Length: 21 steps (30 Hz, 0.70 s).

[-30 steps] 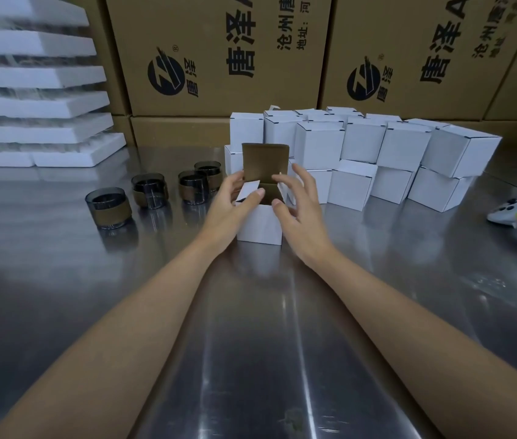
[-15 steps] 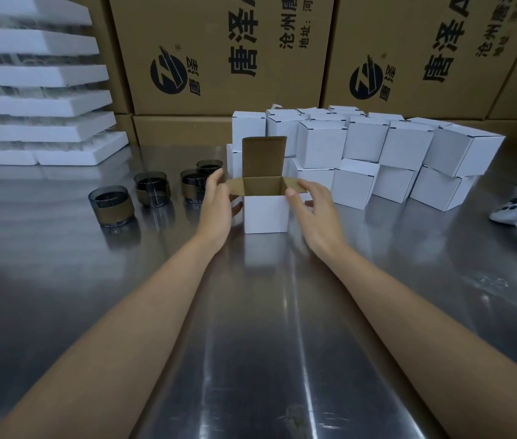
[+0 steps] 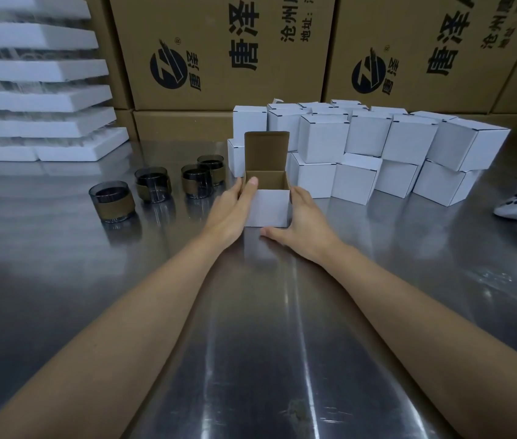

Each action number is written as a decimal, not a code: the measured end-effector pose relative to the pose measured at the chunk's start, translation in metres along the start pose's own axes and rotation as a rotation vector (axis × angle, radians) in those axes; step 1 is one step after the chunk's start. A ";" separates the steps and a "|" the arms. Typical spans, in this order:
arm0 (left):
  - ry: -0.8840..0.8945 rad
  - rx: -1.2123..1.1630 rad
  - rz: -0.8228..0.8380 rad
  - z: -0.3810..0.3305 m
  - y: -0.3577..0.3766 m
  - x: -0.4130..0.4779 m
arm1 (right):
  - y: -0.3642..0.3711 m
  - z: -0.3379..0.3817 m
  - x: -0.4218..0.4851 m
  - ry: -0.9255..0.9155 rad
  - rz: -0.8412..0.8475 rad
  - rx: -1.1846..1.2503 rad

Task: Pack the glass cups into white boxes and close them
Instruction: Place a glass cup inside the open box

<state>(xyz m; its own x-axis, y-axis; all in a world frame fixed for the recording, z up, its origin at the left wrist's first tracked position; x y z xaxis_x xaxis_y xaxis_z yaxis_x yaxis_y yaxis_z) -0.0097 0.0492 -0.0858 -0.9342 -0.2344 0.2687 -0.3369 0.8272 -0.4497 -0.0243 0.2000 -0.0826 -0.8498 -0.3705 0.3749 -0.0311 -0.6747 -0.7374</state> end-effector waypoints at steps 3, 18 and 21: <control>0.055 0.064 0.075 -0.004 0.005 -0.001 | 0.003 0.000 0.001 -0.001 0.036 0.001; 0.049 -0.076 -0.044 -0.010 -0.001 -0.006 | -0.034 0.005 -0.003 -0.125 -0.360 0.038; 0.077 -0.146 -0.018 -0.013 -0.002 -0.008 | -0.037 0.012 -0.004 -0.194 -0.331 -0.007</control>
<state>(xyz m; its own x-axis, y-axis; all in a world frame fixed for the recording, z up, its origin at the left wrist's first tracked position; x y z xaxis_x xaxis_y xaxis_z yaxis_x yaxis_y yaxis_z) 0.0003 0.0564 -0.0759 -0.9144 -0.2149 0.3431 -0.3281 0.8898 -0.3171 -0.0132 0.2185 -0.0503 -0.6777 -0.2480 0.6922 -0.2915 -0.7737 -0.5626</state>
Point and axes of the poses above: each hand's wrist, its own x-axis towards the middle knuckle, its own y-axis out of the palm, z = x × y, the point moved 7 cm from there along x, towards the middle knuckle, and after that the axes turned 1 degree about y, right-handed, at the moved point
